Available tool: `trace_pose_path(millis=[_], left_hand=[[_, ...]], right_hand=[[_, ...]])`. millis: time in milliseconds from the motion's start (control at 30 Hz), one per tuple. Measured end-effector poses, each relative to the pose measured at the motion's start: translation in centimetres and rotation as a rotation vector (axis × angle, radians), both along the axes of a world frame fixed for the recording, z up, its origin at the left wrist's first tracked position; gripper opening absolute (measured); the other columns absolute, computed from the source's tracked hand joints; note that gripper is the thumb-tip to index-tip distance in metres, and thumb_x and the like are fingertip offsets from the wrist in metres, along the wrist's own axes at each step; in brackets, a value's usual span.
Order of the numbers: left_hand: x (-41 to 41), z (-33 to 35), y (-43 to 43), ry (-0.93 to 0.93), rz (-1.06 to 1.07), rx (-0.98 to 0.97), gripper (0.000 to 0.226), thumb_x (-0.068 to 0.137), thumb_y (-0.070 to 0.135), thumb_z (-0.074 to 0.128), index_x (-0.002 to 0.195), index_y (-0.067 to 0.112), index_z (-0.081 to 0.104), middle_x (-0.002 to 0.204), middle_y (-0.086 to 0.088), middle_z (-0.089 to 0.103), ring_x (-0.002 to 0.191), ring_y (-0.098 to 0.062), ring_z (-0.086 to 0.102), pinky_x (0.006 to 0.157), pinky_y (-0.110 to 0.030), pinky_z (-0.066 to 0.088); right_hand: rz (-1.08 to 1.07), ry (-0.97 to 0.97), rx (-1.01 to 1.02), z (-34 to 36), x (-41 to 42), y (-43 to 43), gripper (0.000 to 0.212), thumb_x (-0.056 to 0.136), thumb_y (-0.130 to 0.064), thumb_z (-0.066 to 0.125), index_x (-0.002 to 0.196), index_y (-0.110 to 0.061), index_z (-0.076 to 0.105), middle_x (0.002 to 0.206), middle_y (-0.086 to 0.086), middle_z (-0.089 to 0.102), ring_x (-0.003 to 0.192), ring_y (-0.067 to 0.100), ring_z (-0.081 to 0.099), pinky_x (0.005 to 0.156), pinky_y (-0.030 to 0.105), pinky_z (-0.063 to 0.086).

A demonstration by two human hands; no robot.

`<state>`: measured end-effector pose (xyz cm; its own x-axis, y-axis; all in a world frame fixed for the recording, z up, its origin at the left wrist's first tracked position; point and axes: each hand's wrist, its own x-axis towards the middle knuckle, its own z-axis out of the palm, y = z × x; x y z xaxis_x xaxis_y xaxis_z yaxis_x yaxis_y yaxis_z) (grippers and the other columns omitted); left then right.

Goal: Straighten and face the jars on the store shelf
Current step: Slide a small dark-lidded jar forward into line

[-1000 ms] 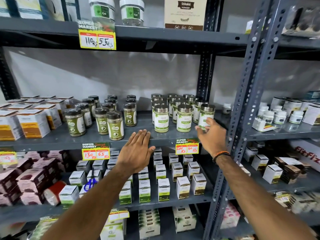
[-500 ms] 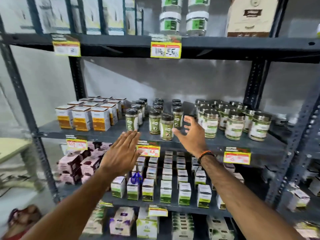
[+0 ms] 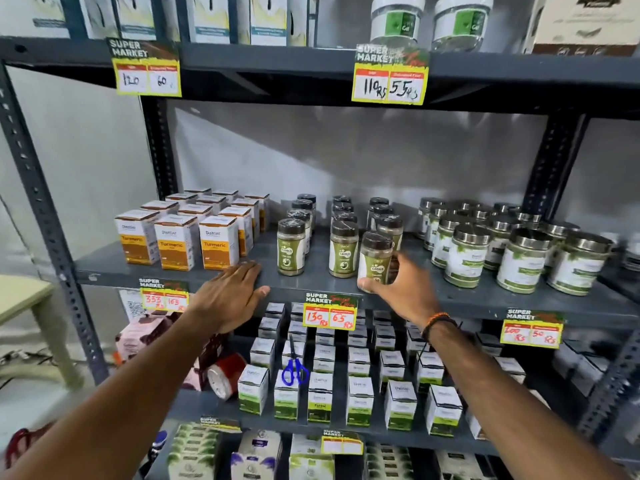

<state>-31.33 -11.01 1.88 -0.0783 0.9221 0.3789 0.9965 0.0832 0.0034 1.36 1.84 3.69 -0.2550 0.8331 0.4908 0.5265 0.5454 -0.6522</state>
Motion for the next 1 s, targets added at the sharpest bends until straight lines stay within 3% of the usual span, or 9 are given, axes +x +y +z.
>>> trace_pose_path(millis=[133, 367, 533, 733, 1000], left_hand=[[-0.2, -0.9, 0.9, 0.053, -0.009, 0.036, 0.066, 0.102, 0.056, 0.023, 0.147, 0.012, 0.04, 0.151, -0.012, 0.049, 0.139, -0.031, 0.043, 0.11, -0.048, 0.039], [-0.2, -1.2, 1.2, 0.066, -0.019, 0.072, 0.064, 0.102, 0.054, 0.027, 0.147, 0.011, 0.042, 0.15, -0.014, 0.05, 0.138, -0.032, 0.045, 0.113, -0.048, 0.038], [-0.1, -1.0, 1.2, 0.052, -0.033, 0.068, 0.067, 0.101, 0.056, 0.023, 0.151, 0.012, 0.039, 0.154, -0.012, 0.046, 0.142, -0.03, 0.041, 0.116, -0.047, 0.033], [0.3, -1.1, 1.2, 0.057, -0.031, 0.077, 0.069, 0.101, 0.054, 0.021, 0.152, 0.011, 0.038, 0.156, -0.012, 0.045, 0.143, -0.028, 0.04, 0.118, -0.044, 0.028], [0.3, -1.3, 1.1, 0.065, -0.025, 0.097, 0.068, 0.102, 0.054, 0.02, 0.151, 0.011, 0.04, 0.153, -0.011, 0.048, 0.141, -0.027, 0.043, 0.116, -0.044, 0.031]], right_hand=[[-0.022, 0.001, 0.023, -0.2, -0.1, 0.4, 0.054, 0.065, -0.058, 0.087, 0.104, -0.032, 0.06, 0.085, -0.023, 0.066, 0.079, -0.023, 0.056, 0.059, 0.0, 0.042], [-0.048, -0.023, 0.011, 0.0, 0.8, 0.9, 0.057, 0.065, -0.065, 0.083, 0.107, -0.036, 0.057, 0.085, -0.026, 0.064, 0.074, -0.014, 0.06, 0.06, 0.003, 0.044], [-0.058, -0.042, 0.0, -0.1, 1.1, 1.3, 0.058, 0.066, -0.055, 0.088, 0.109, -0.032, 0.057, 0.083, -0.028, 0.062, 0.071, -0.021, 0.058, 0.059, 0.0, 0.043], [-0.084, -0.053, 0.002, -0.1, 1.5, 2.0, 0.061, 0.07, -0.049, 0.089, 0.118, -0.024, 0.061, 0.079, -0.03, 0.057, 0.071, -0.016, 0.056, 0.056, -0.001, 0.041], [-0.161, -0.054, 0.03, -0.2, 2.0, 2.7, 0.056, 0.069, -0.048, 0.089, 0.113, -0.02, 0.066, 0.088, -0.014, 0.068, 0.071, -0.01, 0.055, 0.065, 0.01, 0.045]])
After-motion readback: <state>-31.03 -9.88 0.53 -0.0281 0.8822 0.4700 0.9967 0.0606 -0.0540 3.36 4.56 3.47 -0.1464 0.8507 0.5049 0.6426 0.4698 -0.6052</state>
